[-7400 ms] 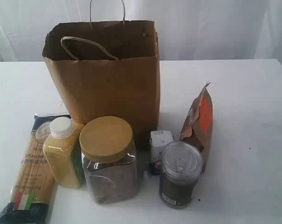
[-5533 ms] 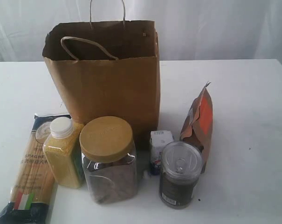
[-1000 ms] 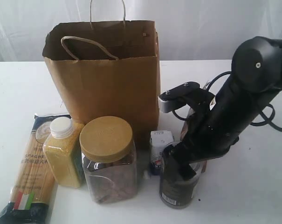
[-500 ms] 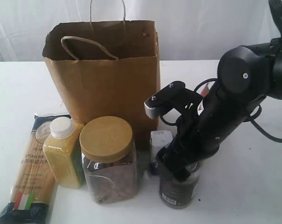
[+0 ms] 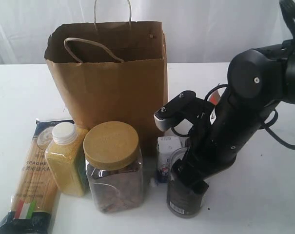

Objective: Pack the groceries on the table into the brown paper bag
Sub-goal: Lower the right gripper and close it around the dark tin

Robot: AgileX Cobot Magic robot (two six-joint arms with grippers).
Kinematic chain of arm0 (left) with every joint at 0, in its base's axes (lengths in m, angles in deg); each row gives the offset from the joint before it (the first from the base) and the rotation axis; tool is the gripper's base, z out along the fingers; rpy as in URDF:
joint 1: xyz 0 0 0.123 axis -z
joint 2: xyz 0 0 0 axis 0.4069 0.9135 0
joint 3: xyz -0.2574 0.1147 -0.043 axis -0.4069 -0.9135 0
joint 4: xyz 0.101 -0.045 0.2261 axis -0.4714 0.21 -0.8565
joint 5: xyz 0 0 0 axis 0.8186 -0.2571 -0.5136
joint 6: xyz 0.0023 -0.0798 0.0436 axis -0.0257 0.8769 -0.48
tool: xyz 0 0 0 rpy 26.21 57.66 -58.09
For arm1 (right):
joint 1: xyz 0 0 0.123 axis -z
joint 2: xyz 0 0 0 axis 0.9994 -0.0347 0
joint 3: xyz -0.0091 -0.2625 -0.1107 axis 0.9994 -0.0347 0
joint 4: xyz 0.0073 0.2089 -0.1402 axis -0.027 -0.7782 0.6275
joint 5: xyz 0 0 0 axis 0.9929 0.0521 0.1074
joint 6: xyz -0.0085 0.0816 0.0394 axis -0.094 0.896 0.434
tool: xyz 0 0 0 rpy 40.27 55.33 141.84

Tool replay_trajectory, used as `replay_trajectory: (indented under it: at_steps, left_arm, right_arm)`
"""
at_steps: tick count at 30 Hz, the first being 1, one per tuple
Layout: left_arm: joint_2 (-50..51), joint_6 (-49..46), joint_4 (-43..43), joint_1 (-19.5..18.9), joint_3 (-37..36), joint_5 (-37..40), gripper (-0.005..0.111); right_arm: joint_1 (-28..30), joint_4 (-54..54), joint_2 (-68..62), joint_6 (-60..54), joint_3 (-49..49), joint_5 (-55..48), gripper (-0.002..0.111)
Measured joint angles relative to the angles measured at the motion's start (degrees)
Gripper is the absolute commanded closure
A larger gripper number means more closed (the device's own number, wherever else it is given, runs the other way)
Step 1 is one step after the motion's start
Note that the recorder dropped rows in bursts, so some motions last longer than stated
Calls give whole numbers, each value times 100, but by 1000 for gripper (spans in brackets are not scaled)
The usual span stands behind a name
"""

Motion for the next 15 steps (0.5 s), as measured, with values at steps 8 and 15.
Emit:
replay_trajectory:
  at_steps: [8, 15]
  left_arm:
    - [0, 0, 0, 0, 0, 0, 107]
    - [0, 0, 0, 0, 0, 0, 107]
  right_arm:
    - [0, 0, 0, 248, 0, 25, 54]
    - [0, 22, 0, 592, 27, -258, 54]
